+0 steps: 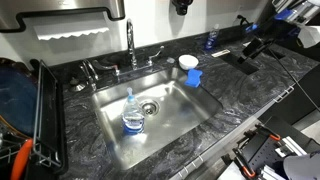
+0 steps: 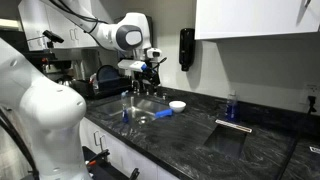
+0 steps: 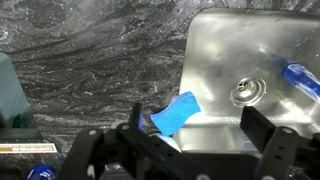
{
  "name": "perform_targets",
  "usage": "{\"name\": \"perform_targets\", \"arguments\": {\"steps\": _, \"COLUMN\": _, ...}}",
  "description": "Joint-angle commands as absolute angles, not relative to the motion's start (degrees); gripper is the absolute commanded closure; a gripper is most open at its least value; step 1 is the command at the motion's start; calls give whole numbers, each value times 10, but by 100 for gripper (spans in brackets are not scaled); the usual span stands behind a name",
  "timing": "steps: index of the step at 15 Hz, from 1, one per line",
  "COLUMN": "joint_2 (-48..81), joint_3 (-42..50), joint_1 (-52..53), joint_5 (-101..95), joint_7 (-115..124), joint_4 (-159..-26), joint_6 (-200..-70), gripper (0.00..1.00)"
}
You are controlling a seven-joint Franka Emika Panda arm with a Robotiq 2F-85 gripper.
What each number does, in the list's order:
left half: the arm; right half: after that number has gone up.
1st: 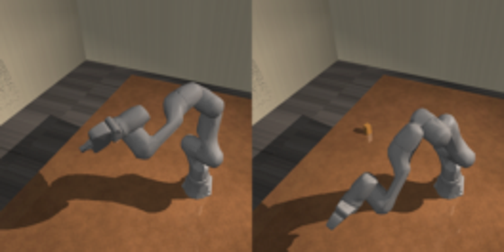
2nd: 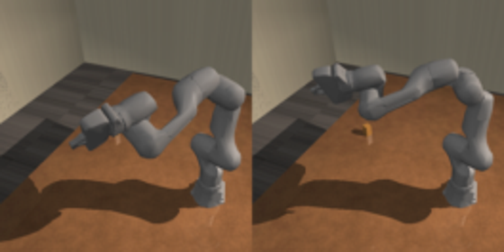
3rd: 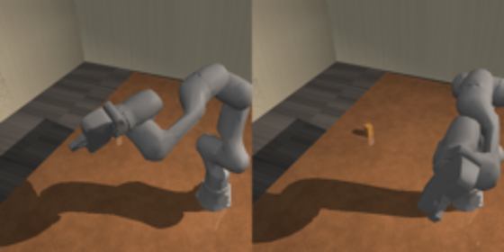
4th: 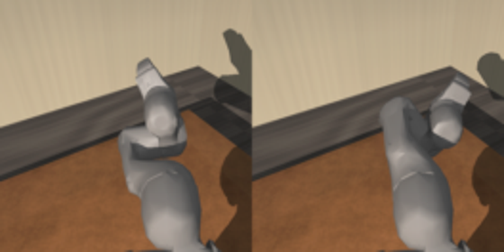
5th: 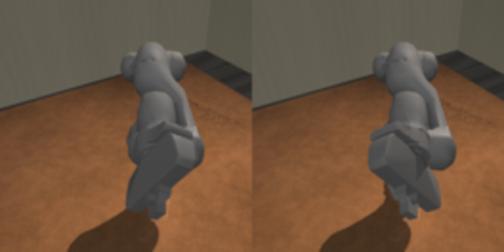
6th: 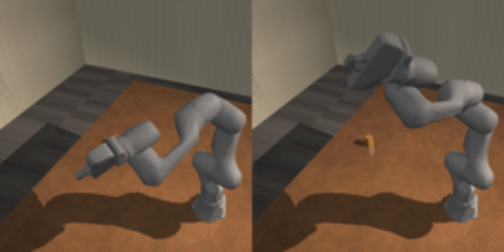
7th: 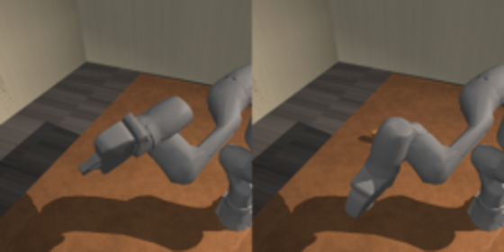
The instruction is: Move the sponge the sponge to the right
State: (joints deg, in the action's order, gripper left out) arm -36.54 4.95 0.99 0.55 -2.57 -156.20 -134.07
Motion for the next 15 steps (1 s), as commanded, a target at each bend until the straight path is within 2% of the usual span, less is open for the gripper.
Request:
{"name": "perform_targets", "arguments": {"steps": 1, "joint_2": -365, "joint_3": 43, "joint_1": 3, "joint_5": 11, "joint_7": -30, "joint_4": -1561, "joint_6": -1339, "gripper": 0}}
{"name": "perform_targets", "arguments": {"steps": 8, "joint_2": -365, "joint_3": 42, "joint_1": 6, "joint_5": 11, "joint_7": -31, "joint_4": -1560, "joint_6": -1338, "gripper": 0}}
{"name": "perform_targets", "arguments": {"steps": 15, "joint_2": -232, "joint_3": -132, "joint_1": -50, "joint_5": -159, "joint_7": 202, "joint_4": -1471, "joint_6": -1293, "gripper": 0}}
